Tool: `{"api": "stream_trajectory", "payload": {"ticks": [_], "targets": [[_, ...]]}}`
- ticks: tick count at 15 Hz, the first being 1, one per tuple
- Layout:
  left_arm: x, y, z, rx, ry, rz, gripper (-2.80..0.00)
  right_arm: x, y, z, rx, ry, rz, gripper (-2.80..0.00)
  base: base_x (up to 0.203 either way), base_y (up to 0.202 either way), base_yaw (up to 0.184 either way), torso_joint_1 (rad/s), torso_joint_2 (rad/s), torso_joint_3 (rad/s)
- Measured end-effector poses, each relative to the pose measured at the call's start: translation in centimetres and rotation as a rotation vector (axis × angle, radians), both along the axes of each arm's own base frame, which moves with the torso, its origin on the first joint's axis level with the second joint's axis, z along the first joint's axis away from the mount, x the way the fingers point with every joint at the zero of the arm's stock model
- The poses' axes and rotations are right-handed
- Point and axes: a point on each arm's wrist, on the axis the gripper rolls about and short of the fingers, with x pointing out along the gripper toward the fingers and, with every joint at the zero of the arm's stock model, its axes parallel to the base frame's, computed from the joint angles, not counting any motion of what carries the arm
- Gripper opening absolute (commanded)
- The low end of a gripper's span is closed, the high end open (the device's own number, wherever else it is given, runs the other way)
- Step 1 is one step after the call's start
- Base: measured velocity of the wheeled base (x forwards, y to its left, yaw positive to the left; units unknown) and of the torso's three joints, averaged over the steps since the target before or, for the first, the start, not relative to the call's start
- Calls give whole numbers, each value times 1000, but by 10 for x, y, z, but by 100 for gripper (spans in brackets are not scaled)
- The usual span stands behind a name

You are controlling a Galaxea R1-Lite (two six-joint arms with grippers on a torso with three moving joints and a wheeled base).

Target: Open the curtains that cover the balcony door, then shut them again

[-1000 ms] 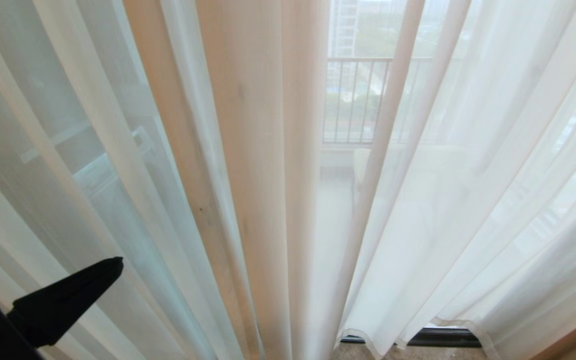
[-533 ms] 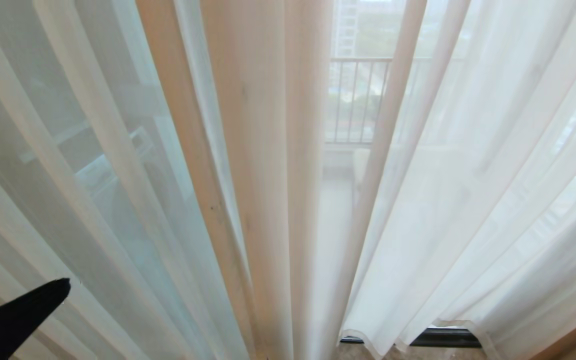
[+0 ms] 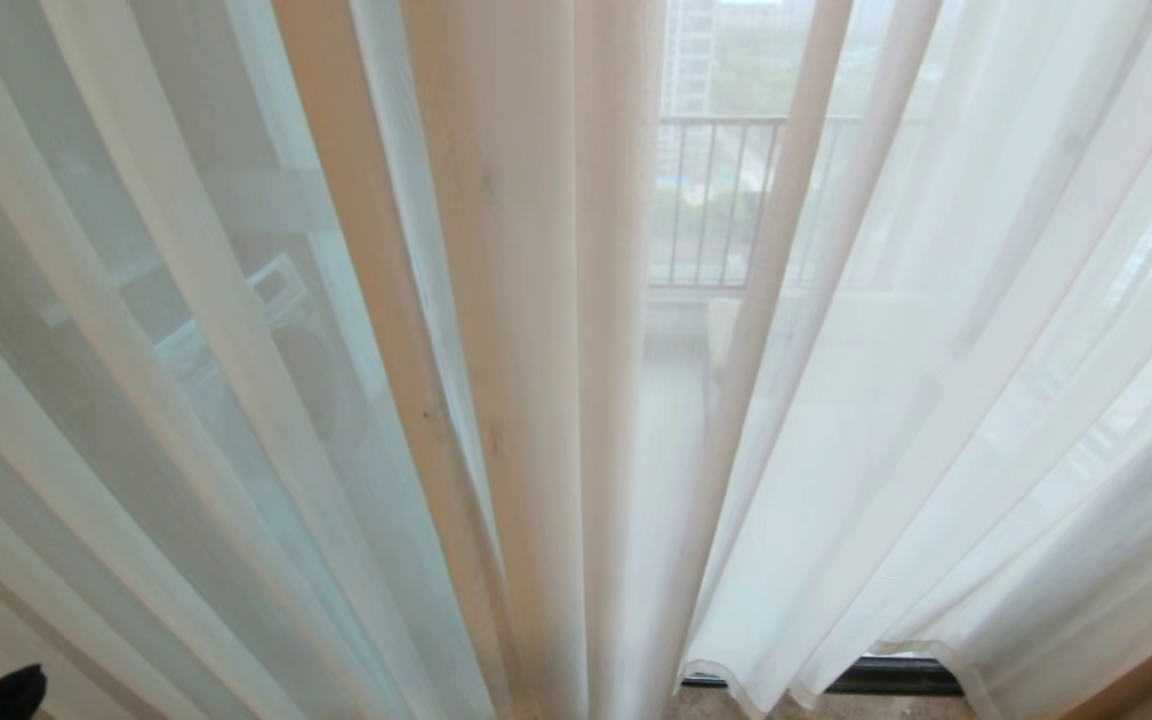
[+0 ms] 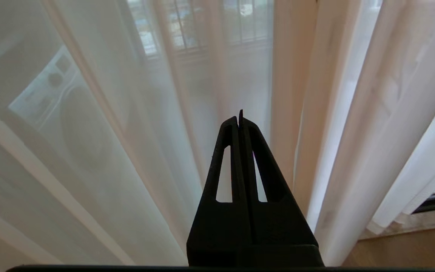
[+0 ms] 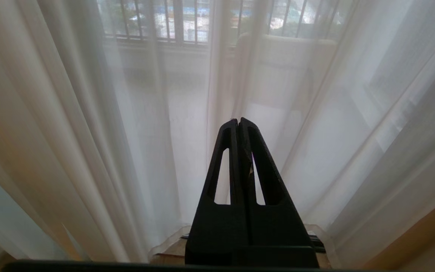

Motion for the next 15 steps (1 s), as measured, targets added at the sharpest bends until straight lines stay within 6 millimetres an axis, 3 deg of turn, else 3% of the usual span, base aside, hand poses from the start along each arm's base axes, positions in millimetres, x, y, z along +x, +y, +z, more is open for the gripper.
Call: {"api": "stream_trajectory", "payload": {"ticks": [9,15], "targets": [[-17,1,-34,-24,146,139,-280,0,0,0,0,0,1,-280,0,0,0,0,0,0],[-29,2,-42,-122,59,155,-280,0,0,0,1,0,0,-280,0,0,0,0,0,0]]}}
